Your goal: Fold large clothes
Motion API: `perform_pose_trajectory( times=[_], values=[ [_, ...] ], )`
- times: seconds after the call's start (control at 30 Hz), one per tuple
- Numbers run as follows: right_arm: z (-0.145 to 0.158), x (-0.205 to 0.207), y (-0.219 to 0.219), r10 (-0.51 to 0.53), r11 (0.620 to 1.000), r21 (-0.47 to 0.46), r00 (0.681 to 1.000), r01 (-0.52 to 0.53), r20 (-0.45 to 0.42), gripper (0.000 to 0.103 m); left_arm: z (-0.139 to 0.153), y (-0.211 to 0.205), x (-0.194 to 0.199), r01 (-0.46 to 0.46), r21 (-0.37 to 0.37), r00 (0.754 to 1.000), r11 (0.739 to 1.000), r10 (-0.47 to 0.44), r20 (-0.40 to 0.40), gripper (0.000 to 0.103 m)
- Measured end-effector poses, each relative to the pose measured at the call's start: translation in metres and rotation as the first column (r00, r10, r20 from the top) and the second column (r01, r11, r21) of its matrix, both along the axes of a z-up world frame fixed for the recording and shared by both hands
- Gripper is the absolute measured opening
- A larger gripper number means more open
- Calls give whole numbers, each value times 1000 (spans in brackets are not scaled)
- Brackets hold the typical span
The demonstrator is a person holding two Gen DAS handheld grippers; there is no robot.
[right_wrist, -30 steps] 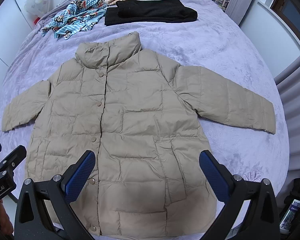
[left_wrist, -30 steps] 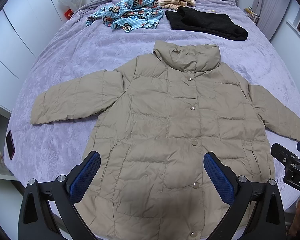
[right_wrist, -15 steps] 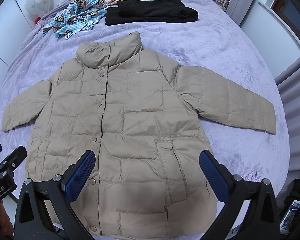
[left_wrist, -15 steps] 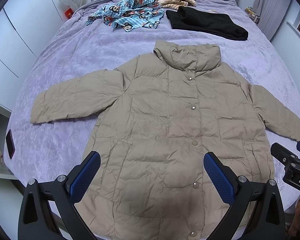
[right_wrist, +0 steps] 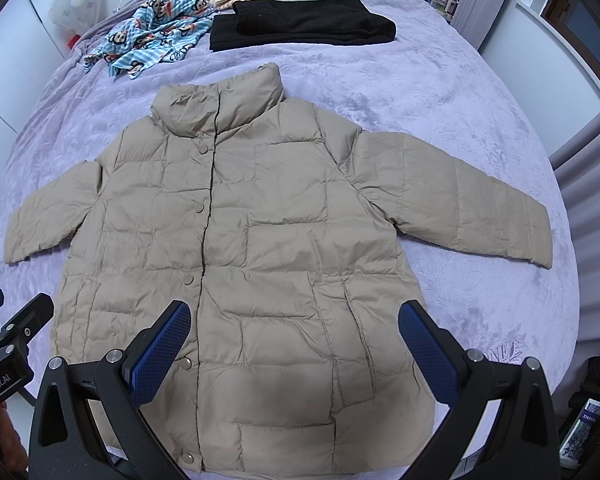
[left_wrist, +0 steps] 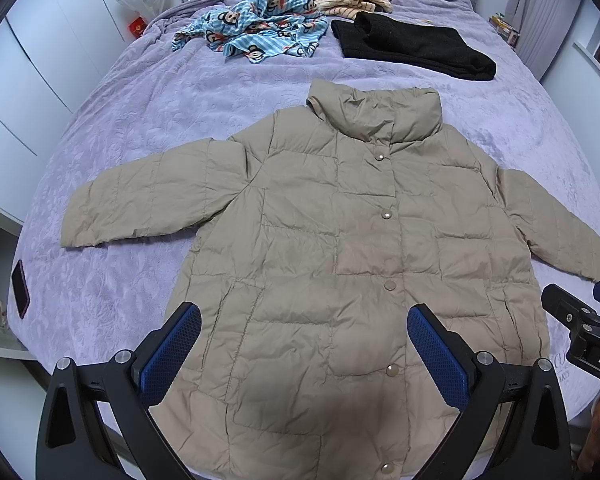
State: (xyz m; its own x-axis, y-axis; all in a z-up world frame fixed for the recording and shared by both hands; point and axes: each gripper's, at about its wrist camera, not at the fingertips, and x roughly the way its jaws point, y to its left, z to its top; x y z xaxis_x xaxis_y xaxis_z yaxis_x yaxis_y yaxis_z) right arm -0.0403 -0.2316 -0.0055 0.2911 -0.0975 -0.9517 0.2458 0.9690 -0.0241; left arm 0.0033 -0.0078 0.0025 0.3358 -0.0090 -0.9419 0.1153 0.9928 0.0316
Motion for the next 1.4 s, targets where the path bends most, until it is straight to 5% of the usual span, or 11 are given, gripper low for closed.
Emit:
perform_pose_trajectory(
  times=[0.97,1.4],
  values=[
    [-13,5,4,-20,1000,22,999,20,-26,103,-13,17,6,-10,-42,999,999,9,-33,103],
    [-16,12,27,-53,998,15,998,53,-30,103,-47,90,35,-51,-178,996,983,38,-80,103]
  ],
)
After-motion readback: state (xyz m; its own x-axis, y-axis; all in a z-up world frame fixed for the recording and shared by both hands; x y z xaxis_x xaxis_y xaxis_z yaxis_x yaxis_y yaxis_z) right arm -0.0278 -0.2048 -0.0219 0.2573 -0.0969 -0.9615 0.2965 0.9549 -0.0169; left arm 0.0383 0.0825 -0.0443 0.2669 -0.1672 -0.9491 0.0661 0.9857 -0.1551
